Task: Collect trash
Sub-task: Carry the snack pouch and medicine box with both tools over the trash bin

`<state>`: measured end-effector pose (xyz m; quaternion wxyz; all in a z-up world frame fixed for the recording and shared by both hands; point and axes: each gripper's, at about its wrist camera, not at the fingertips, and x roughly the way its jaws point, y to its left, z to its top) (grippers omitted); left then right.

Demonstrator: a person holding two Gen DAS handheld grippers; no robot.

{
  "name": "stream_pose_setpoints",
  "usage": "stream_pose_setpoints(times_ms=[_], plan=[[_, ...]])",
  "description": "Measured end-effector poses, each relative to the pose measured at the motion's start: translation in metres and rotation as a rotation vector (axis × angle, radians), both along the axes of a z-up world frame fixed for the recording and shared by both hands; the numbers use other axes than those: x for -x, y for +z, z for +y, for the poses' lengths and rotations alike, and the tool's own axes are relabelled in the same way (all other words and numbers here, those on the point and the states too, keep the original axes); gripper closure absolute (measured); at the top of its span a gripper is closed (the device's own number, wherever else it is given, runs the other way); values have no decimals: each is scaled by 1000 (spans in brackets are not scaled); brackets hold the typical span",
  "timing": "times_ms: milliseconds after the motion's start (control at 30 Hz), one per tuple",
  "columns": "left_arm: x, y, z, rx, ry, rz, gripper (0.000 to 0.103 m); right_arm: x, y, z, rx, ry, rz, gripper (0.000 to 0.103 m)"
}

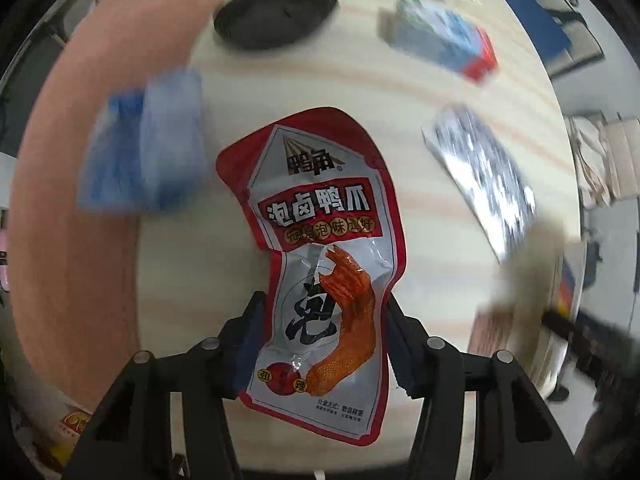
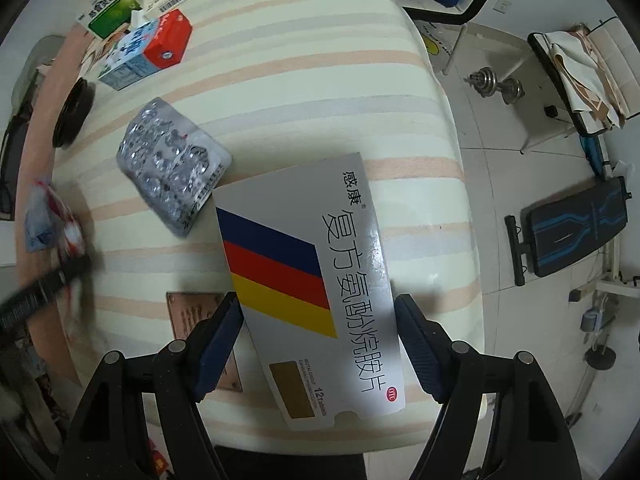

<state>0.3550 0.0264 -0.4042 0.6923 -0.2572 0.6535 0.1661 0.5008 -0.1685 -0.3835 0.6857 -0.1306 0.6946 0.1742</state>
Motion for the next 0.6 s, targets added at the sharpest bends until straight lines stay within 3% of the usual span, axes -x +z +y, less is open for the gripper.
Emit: stream_pose_setpoints(times_ms=[100, 267, 400, 600], plan=[[8, -2, -15, -19, -32, -30, 43, 2, -2, -4, 9, 6, 9, 25], [1, -1, -26, -45, -23, 4, 43, 3, -15, -1, 42, 1, 31, 25], [0, 3, -31, -46, -41, -9, 54, 6, -16, -1, 29, 1, 28, 25], [5, 20, -17, 1, -7, -38, 54, 14, 0, -1, -14, 10, 8, 25]])
